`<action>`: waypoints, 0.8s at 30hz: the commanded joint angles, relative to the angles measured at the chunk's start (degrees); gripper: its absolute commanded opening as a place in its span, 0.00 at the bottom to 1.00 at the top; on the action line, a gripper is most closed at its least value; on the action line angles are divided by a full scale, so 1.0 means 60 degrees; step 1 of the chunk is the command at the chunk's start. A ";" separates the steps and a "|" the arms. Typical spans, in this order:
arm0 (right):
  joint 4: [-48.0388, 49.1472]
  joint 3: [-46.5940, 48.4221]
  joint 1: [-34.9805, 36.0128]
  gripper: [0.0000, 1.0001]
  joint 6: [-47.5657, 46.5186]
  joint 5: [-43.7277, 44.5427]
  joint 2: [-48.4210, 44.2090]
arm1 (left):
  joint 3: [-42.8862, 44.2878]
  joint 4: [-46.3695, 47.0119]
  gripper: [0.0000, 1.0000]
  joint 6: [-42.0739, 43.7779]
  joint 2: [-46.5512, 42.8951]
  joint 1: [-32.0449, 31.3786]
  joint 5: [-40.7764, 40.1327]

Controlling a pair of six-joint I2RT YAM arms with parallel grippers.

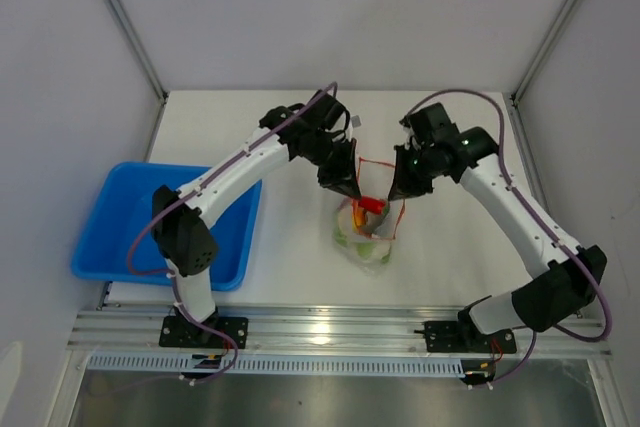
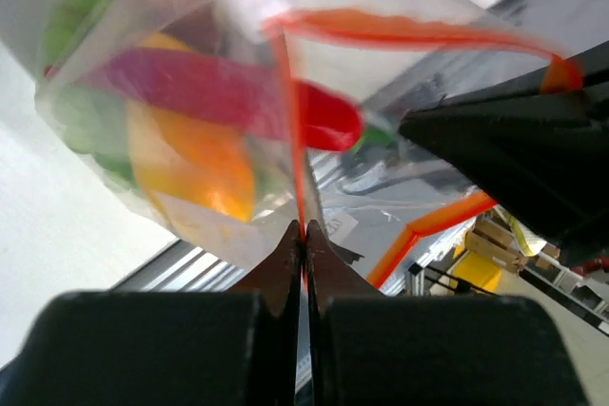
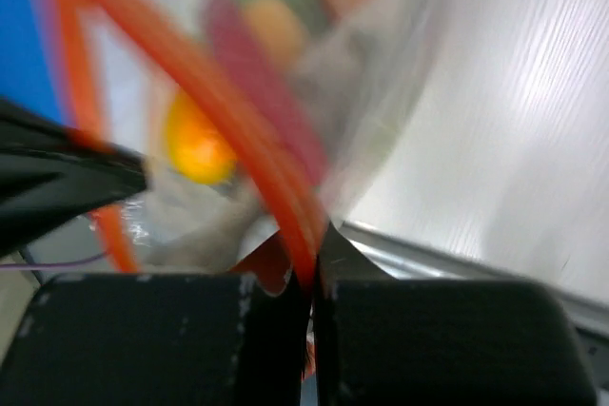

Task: Place the food in the zip-top bag and seal the zipper
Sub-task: Adjust the zipper food storage bag at the center of the board.

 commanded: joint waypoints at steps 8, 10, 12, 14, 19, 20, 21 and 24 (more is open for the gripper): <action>0.0852 0.0303 0.0157 0.00 0.0185 -0.0577 -0.0453 | -0.0129 0.1002 0.01 -0.1033 -0.0677 0.0167 0.1180; 0.1293 -0.0259 0.0099 0.00 0.0185 -0.0344 0.0056 | -0.0642 0.0888 0.00 -0.1018 -0.0005 0.0356 0.1136; 0.1164 -0.0073 0.0099 0.00 0.0054 -0.0298 0.0526 | -0.0615 0.0960 0.01 -0.0786 0.0277 0.0372 0.1122; 0.0783 0.0483 0.0302 0.00 -0.0223 0.0095 0.0791 | -0.0293 0.0915 0.01 -0.0740 0.0264 0.0372 0.0829; -0.0823 0.3923 0.0524 0.00 -0.0460 0.0494 0.0923 | 0.1710 0.0536 0.01 -0.0989 -0.0819 0.0357 0.0638; -0.1047 0.4320 0.0538 0.00 -0.0343 0.0261 0.0982 | 0.1990 0.0332 0.01 -0.1033 -0.0922 0.0372 0.0551; -0.1179 0.4570 0.0567 0.00 -0.0270 0.0128 0.1026 | 0.2066 0.0286 0.01 -0.1120 -0.1024 0.0372 0.0507; -0.0802 0.3932 0.0567 0.00 0.0023 -0.0458 0.0749 | 0.1557 0.0388 0.00 -0.1121 -0.1201 0.0401 0.0361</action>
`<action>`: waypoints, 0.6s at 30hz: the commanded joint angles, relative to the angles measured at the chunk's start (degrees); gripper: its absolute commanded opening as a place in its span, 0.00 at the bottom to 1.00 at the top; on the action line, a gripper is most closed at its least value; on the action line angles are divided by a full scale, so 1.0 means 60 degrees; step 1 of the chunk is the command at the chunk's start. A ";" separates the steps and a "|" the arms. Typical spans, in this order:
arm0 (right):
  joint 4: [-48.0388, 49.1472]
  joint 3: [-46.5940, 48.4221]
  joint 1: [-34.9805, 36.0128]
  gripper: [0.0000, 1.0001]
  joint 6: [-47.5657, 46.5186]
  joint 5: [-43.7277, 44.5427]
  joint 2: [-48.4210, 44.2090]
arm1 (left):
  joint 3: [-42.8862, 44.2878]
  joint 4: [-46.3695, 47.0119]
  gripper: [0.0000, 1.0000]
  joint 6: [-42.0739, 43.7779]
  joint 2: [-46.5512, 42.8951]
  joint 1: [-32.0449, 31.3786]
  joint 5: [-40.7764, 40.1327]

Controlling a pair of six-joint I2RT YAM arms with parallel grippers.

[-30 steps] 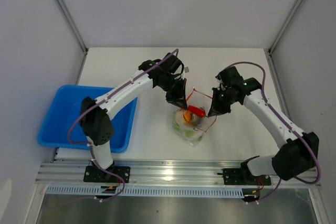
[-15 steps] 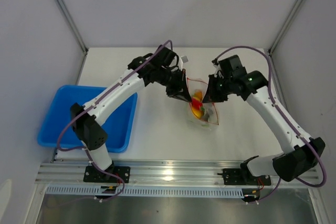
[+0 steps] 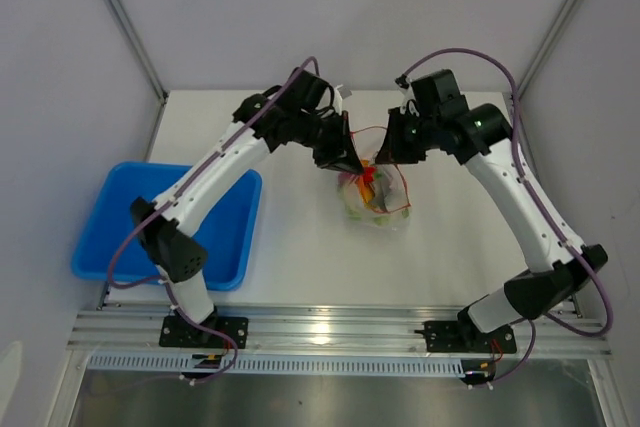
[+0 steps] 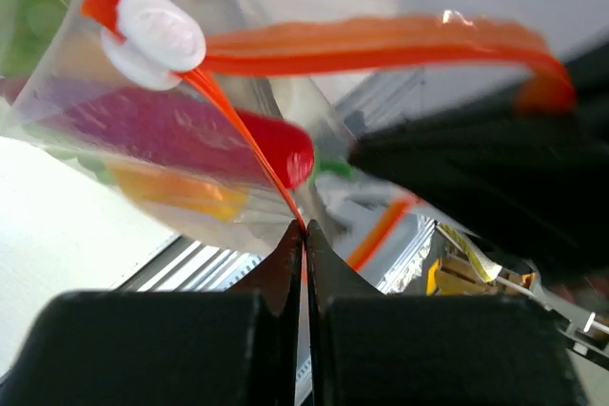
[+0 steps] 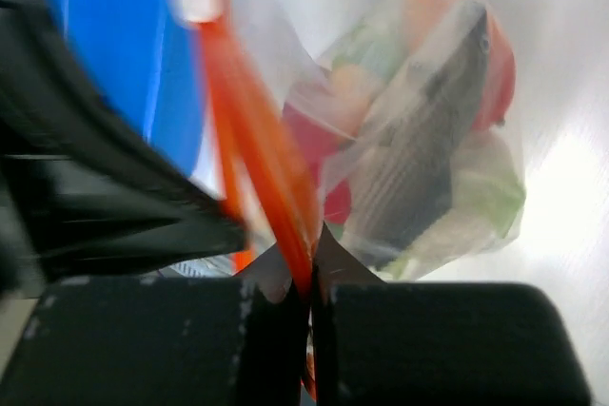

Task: Place the food in the zip-top bag and seal the zipper
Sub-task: Adjust the zipper food storage bag at the center of the board.

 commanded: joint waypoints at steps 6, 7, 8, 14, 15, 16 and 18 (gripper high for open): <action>0.1127 -0.2916 -0.0133 0.00 0.0206 -0.0532 -0.0251 | -0.1554 0.0453 0.01 -0.0375 0.0154 0.0465 0.0288; 0.1070 -0.2887 -0.0118 0.00 0.0105 -0.0474 -0.0017 | -0.1483 0.0453 0.01 -0.0360 0.0228 0.0494 0.0361; 0.0924 -0.2466 -0.0104 0.00 0.0074 -0.0372 0.0086 | -0.1352 0.0453 0.01 -0.0375 0.0069 0.0480 0.0304; -0.0629 0.0129 0.0350 0.00 -0.0205 0.0318 0.0000 | -0.0721 0.0922 0.01 -0.0800 -0.1279 0.0466 0.0332; -0.0703 0.0174 0.0350 0.00 -0.0175 0.0245 -0.0044 | -0.0720 0.0863 0.01 -0.0770 -0.1280 0.0480 0.0362; -0.0674 0.0001 0.0350 0.00 -0.0160 0.0157 -0.0102 | -0.0807 0.0834 0.01 -0.0712 -0.1236 0.0480 0.0347; -0.0528 -0.0860 0.0336 0.00 -0.0146 0.0186 -0.0249 | -0.1086 0.0542 0.01 -0.0638 -0.0901 0.0538 0.0332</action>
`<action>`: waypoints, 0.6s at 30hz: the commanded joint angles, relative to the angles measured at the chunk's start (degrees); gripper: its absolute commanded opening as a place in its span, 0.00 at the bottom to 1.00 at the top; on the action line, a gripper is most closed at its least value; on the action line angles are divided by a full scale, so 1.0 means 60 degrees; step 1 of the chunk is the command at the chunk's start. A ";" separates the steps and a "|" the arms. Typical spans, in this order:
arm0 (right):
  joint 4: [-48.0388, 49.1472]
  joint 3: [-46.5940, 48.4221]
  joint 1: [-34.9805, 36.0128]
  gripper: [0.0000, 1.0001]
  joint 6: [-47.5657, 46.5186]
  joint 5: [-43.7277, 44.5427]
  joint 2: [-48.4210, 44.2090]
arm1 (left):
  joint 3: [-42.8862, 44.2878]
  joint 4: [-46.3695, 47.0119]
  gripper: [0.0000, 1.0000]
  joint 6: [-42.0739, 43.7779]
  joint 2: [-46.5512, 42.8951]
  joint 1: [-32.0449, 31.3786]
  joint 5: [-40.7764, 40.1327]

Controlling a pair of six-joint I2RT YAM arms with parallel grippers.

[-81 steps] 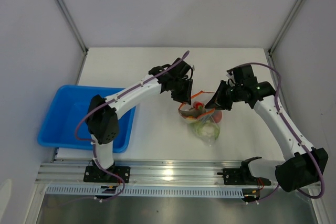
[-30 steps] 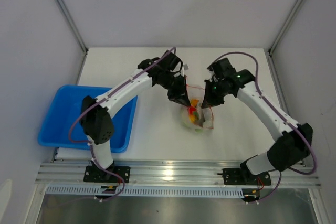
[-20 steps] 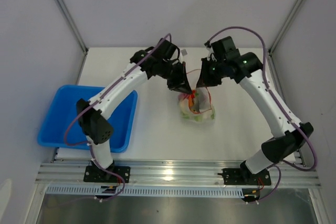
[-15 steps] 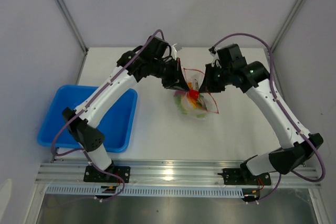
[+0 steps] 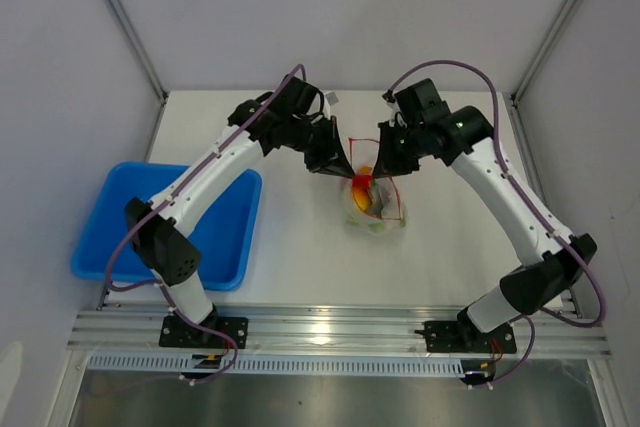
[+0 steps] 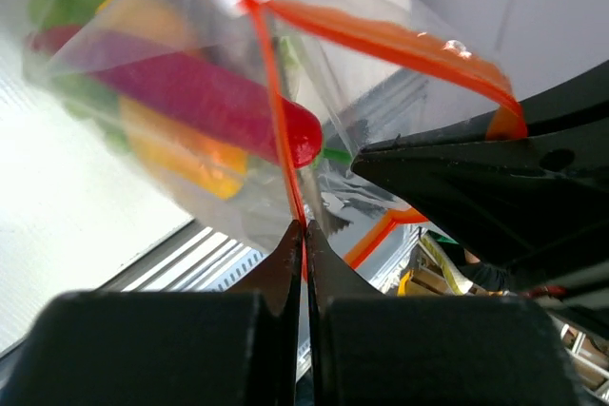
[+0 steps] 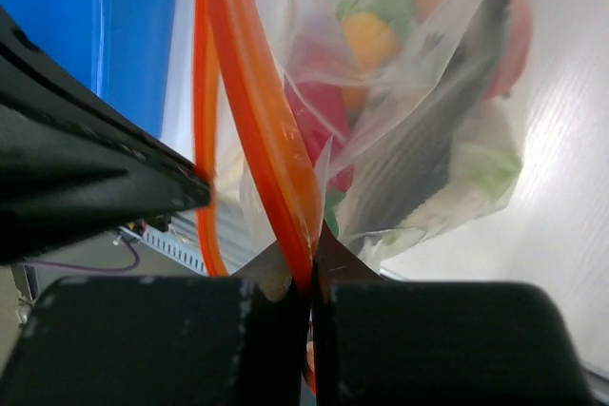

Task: Place the food in the zip-top bag and seal the zipper
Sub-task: Adjust the zipper food storage bag at the center of the board.

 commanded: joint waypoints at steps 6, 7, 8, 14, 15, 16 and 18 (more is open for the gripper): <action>-0.0434 -0.0811 0.0092 0.00 0.0103 -0.0161 -0.0883 | -0.0697 0.1078 0.01 -0.0085 -0.0579 -0.0008 0.1332; -0.0404 -0.0915 0.0107 0.00 0.0103 -0.0176 -0.0972 | -0.0828 0.1110 0.01 0.0046 -0.0609 -0.0008 0.1332; -0.0390 -0.1046 0.0092 0.00 0.0074 -0.0190 -0.1017 | -0.0844 0.1140 0.01 0.0135 -0.0610 -0.0008 0.1347; -0.0214 -0.1575 0.0092 0.08 -0.0175 -0.0614 -0.1003 | -0.1137 0.1403 0.01 0.0794 -0.0522 -0.0008 0.1845; -0.0214 -0.1531 0.0092 0.13 -0.0277 -0.0702 -0.0959 | -0.1123 0.1360 0.01 0.0911 -0.0536 0.0006 0.1787; -0.0243 -0.1429 0.0092 0.16 -0.0307 -0.0703 -0.0814 | -0.1094 0.1186 0.01 0.1071 -0.0507 -0.0008 0.1729; -0.0403 -0.1078 0.0063 0.21 -0.0424 -0.0747 -0.0608 | -0.1108 0.1184 0.01 0.1175 -0.0522 -0.0008 0.1684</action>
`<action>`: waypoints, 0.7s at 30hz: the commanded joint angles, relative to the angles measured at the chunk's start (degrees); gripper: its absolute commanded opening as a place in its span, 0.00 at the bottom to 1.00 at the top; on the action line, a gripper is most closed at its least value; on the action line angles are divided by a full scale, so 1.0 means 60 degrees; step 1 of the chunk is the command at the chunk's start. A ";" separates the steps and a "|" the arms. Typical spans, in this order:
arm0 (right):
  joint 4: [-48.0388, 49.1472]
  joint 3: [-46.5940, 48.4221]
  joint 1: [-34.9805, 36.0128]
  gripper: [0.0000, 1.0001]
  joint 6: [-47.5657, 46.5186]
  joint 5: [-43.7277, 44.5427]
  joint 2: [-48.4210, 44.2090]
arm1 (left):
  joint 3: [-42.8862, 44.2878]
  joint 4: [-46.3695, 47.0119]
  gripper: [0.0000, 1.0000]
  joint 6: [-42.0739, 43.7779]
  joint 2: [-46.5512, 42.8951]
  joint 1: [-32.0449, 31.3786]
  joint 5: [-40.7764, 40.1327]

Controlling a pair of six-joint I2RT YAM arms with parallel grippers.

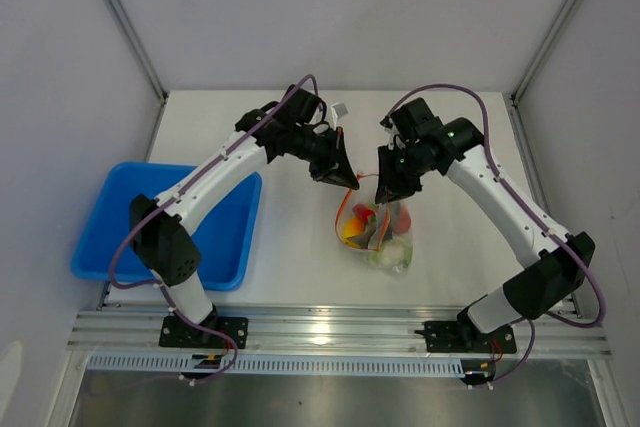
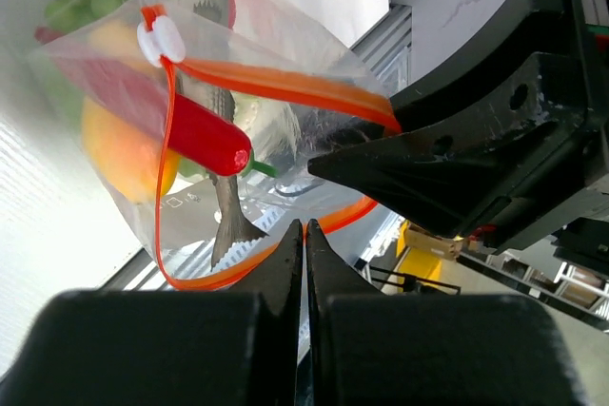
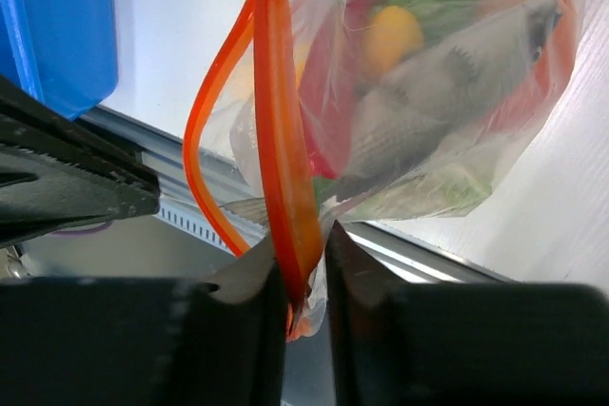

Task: Place the food in the zip-top bag and seal the zipper
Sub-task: Adjust the zipper food storage bag at the center of the board.

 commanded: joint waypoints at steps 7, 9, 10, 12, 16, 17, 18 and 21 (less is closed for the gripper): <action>-0.0589 0.1620 -0.0197 0.38 -0.0648 -0.0113 0.0767 | 0.0043 0.0288 0.00 0.0673 -0.0296 -0.0030 0.0311; -0.0706 0.1956 -0.0357 0.39 -0.0736 -0.0025 0.0971 | 0.0116 0.0201 0.00 0.0717 -0.0267 -0.0030 0.0282; -0.0736 0.2045 -0.0416 0.39 -0.0765 0.0004 0.1059 | 0.0175 0.0186 0.01 0.0717 -0.0267 -0.0015 0.0267; -0.0984 0.2337 -0.0592 0.39 -0.0824 0.0063 0.1467 | 0.0175 0.0142 0.01 0.0747 -0.0281 -0.0015 0.0224; -0.1322 0.3244 -0.0578 0.38 -0.0970 0.0224 0.2098 | 0.0511 -0.0353 0.01 0.0936 -0.0398 -0.0030 -0.0259; -0.1380 0.3348 -0.0578 0.38 -0.0956 0.0268 0.2172 | 0.0570 -0.0501 0.00 0.0952 -0.0427 -0.0030 -0.0608; -0.1395 0.3451 -0.0578 0.38 -0.0999 0.0254 0.2318 | 0.0687 -0.0836 0.01 0.0995 -0.0428 -0.0001 -0.0786; -0.1454 0.3671 -0.0505 0.38 -0.1000 0.0414 0.2495 | 0.0936 -0.1511 0.00 0.1054 -0.0413 -0.0015 -0.1591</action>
